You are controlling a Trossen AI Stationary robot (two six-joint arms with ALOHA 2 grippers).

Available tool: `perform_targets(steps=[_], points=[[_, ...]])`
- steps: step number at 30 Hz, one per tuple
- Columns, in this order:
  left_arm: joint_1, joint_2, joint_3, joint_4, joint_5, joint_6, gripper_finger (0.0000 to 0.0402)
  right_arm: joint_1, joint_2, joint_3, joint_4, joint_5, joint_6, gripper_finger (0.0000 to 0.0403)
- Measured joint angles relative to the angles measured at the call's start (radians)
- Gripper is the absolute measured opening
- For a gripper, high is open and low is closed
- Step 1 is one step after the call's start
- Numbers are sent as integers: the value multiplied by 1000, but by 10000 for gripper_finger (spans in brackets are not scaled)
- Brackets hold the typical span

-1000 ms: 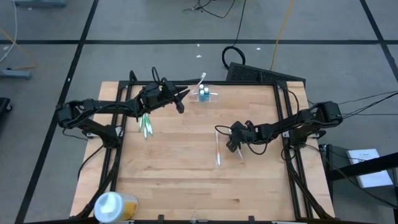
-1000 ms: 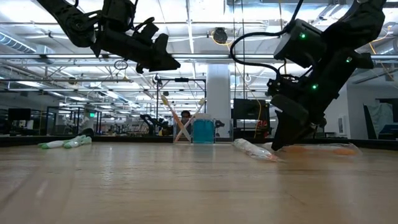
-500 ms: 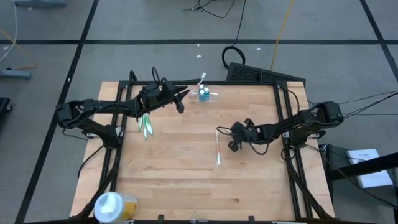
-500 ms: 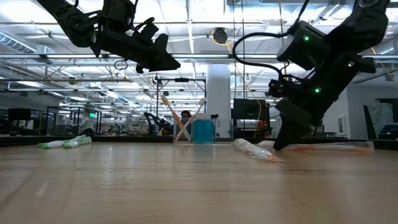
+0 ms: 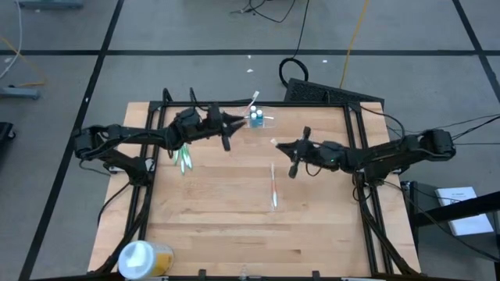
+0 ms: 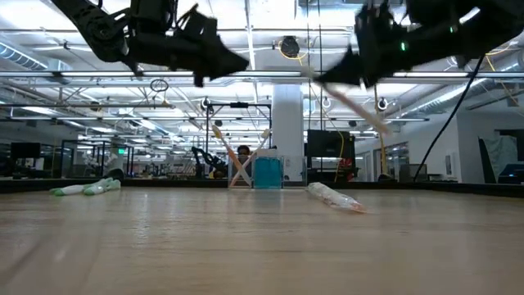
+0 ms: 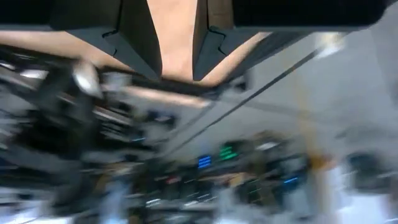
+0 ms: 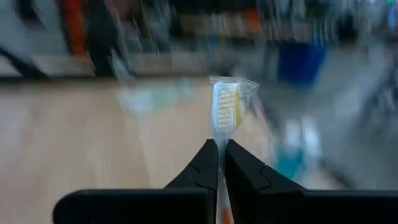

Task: Pick & Place toothbrushing station
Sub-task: Put the orange toothbrush into the transparent organizer

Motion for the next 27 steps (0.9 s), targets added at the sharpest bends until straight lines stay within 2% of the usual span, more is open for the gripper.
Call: perform_targets(steps=[2,5,7,10,13,19,23,27], points=[[-31,27,0,95,48,5,97,-1,0,1,106,-74,-69,5],[-81,89,0,267,36,-22,98,-1,18,0,211,-182,-136,5],[-105,127,12,325,37,-28,103,3,21,0,225,-182,-156,5],[-130,165,52,330,74,-47,128,9,21,0,221,-178,-171,5],[-161,215,108,305,100,-51,170,10,20,0,236,-180,-175,5],[-202,304,217,220,108,23,243,12,20,0,285,-178,-214,4],[-203,321,242,231,107,23,263,12,18,1,321,-177,-248,4],[-204,320,262,232,111,8,265,12,18,1,319,-175,-261,4]])
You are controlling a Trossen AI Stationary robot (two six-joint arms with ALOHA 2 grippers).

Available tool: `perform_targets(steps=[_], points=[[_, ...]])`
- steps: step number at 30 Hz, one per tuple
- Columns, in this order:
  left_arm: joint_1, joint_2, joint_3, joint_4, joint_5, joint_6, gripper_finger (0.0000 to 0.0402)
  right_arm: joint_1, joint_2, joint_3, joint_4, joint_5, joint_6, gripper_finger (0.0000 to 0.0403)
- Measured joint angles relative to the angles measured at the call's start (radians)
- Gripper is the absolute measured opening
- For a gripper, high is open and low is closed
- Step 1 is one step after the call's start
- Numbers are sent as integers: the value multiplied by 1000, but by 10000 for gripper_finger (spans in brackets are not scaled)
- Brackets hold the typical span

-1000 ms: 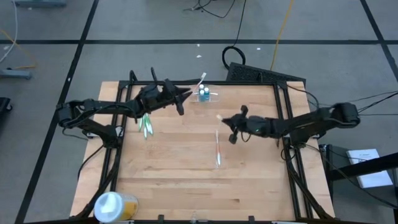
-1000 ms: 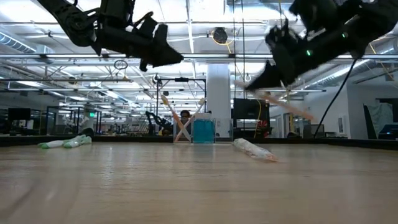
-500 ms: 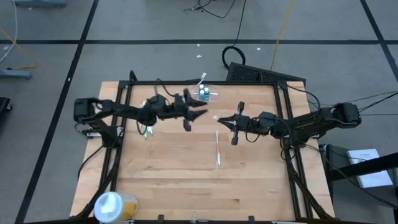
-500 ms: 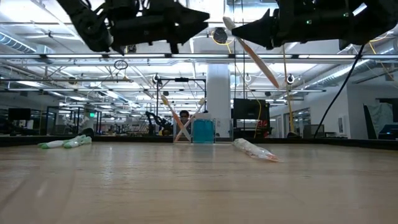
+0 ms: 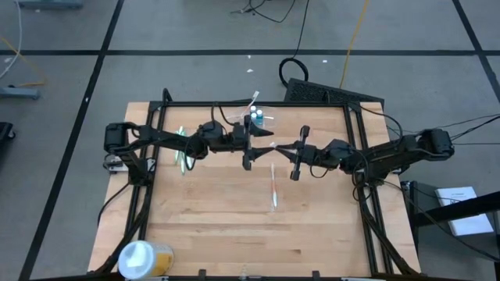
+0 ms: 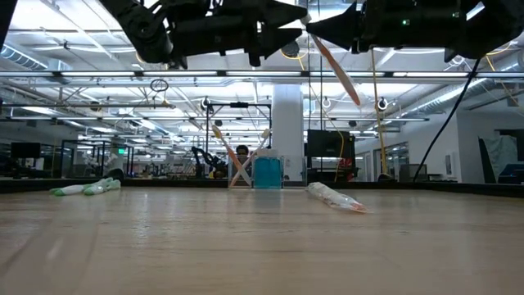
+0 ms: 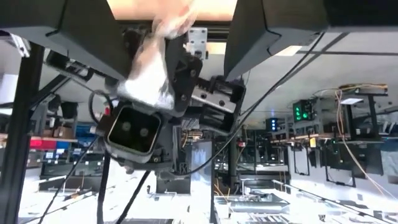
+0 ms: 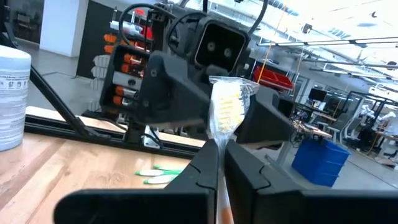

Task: Pick & Place toothbrushing station
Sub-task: Put the orange toothbrush into the transparent organizer

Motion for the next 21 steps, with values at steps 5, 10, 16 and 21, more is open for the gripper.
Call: perform_targets(steps=[5,10,16,21], points=[[-1,-1,1,-2,6,-31,251,-3,0,0,-3,7,-4,4],[-15,5,2,-1,17,-41,233,-3,1,0,-4,79,-14,4],[-26,5,6,-2,-19,-41,219,-3,0,0,-3,77,-13,4],[-26,27,52,-1,-25,-58,216,-3,0,0,-3,75,-13,4]])
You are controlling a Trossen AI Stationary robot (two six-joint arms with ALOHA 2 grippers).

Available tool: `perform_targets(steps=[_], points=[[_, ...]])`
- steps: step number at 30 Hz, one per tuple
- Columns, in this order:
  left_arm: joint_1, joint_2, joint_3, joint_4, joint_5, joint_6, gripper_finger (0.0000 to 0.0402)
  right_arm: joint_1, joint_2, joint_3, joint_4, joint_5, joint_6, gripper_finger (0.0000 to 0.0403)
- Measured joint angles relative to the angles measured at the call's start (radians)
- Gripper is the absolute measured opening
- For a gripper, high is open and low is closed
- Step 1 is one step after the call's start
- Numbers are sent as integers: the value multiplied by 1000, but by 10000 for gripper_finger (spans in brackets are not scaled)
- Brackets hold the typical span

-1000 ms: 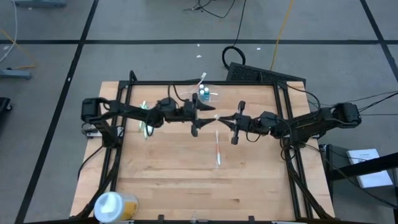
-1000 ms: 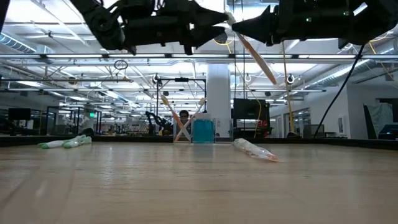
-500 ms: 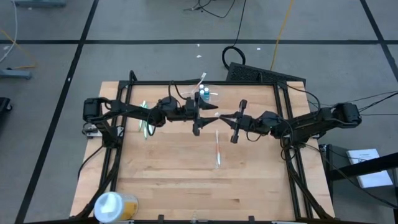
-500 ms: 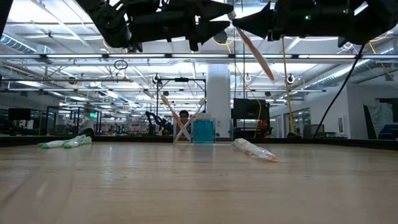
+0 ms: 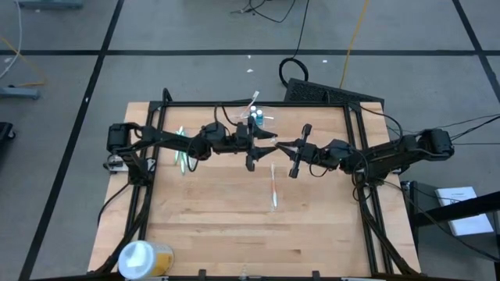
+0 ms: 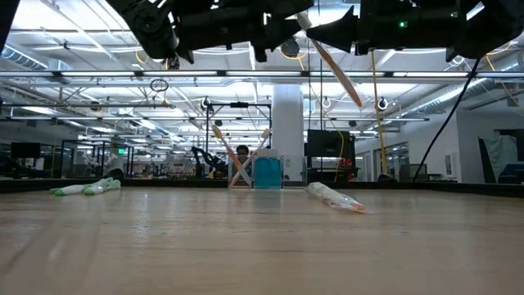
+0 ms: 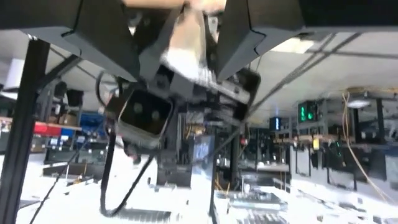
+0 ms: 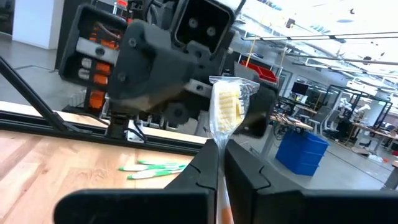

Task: Pick & Place toothbrushing station
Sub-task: Put the orange toothbrush into the transparent organizer

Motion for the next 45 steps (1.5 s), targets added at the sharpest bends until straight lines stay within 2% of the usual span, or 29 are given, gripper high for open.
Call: perform_targets(steps=[6,15,19,27,29,32,39,45], points=[[0,55,44,-4,7,8,216,0,0,1,-5,0,2,4],[0,65,44,0,6,24,210,0,0,1,-9,0,-1,4],[1,65,44,1,6,26,176,0,0,1,-10,0,-1,4],[2,65,44,1,1,27,68,0,0,1,-16,-2,6,7],[3,65,44,0,-1,32,42,0,-1,1,-26,-2,16,21],[12,58,43,-23,0,47,15,1,-1,1,-51,-3,37,62],[60,-45,43,-154,-19,69,33,0,-27,1,-99,149,128,177],[106,-183,42,-386,-155,184,15,0,-131,1,-281,158,157,225]])
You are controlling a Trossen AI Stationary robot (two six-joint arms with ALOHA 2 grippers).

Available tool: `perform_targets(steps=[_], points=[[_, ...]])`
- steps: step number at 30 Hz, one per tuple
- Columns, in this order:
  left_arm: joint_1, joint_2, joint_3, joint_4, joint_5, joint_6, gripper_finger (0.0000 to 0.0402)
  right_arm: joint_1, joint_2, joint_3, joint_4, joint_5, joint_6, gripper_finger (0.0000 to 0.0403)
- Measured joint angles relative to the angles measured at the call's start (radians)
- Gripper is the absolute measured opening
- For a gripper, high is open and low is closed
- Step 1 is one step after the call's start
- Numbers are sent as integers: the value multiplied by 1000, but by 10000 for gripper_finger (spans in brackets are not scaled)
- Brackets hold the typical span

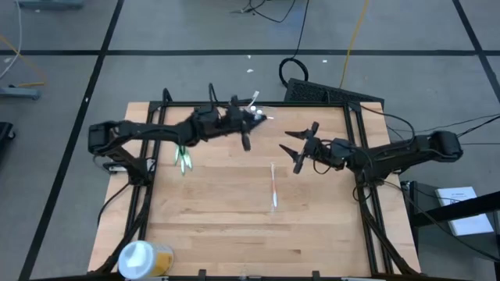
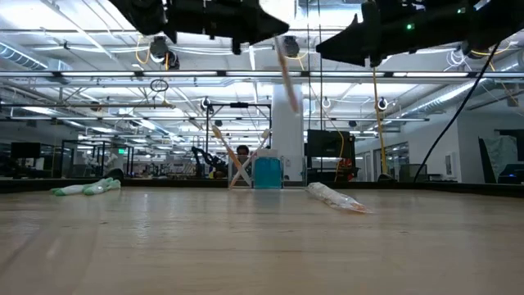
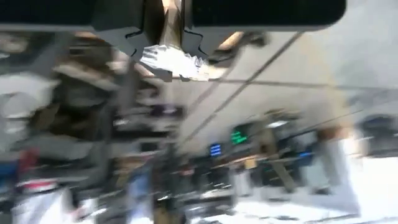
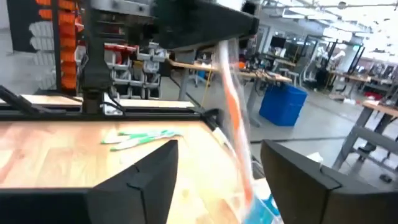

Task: Pick & Place toothbrushing station
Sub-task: Put the orange toothbrush into the transparent organizer

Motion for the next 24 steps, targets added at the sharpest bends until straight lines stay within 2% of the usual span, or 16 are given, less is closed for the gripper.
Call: perform_targets(steps=[3,6,14,19,24], points=[[42,-41,0,-81,-91,9,17,0,-53,0,-76,0,49,232],[109,-61,0,-107,-135,-7,28,0,-91,0,-125,0,54,231],[332,-40,0,-205,-38,-195,15,0,-113,0,-167,0,55,224],[377,7,0,-239,-31,-243,28,0,-113,0,-166,0,55,222],[381,80,0,-221,-27,-241,15,0,-113,0,-165,0,55,222]])
